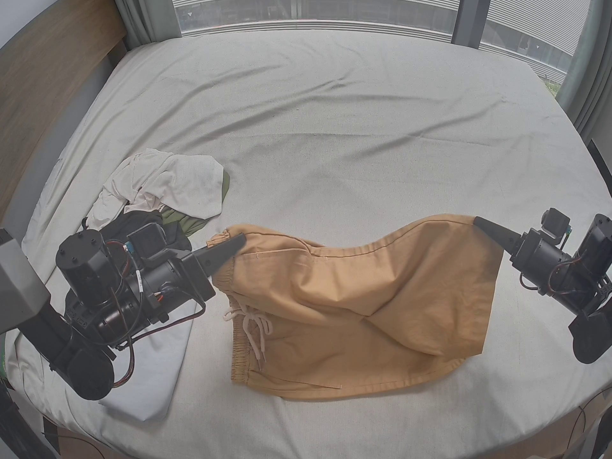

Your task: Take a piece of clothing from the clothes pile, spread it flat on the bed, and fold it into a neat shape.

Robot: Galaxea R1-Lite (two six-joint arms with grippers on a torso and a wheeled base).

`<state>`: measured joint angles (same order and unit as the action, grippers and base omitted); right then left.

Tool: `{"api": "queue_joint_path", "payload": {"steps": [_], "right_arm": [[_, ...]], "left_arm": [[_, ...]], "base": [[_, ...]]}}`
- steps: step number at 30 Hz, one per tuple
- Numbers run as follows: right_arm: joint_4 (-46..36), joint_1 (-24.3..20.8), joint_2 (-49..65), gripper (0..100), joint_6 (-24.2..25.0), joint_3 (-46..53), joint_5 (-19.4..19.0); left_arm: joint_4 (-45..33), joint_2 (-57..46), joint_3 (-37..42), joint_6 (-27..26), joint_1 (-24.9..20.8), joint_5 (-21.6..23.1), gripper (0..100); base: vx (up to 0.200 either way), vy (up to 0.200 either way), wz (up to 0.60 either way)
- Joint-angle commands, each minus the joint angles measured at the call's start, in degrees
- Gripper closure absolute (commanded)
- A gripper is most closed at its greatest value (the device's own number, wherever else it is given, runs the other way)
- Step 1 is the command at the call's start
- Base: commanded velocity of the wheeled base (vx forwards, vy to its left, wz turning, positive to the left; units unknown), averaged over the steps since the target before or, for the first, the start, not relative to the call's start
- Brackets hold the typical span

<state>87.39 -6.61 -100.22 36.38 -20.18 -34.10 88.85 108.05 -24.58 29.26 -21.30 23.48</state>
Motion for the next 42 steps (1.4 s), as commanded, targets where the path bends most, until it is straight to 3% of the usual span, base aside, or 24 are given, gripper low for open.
{"api": "queue_joint_path", "payload": {"steps": [1,9,21,38,42], "right_arm": [[0.0,1.3,1.3,100,0.4,-0.4,-0.4],[-0.2,4.0,2.1,100,1.7,-2.2,-1.4],[0.0,7.7,3.0,100,3.4,-3.5,-4.2],[0.4,9.5,3.3,100,3.4,-4.7,-4.5],[0.2,9.7,5.3,100,3.5,-4.6,-6.9]], "left_arm": [[0.0,-0.2,-0.6,0.2,0.4,0.0,100],[0.0,-2.5,-1.9,3.0,1.4,0.0,100],[0.0,-3.5,-3.1,3.1,2.6,0.0,100],[0.0,-5.1,-4.1,4.8,4.9,0.1,100],[0.0,-5.0,-4.0,4.8,4.9,0.1,100]], "base": [[0.000,0.000,0.00],[0.000,0.000,0.00],[0.000,0.000,0.00],[0.000,0.000,0.00],[0.000,0.000,0.00]]}}
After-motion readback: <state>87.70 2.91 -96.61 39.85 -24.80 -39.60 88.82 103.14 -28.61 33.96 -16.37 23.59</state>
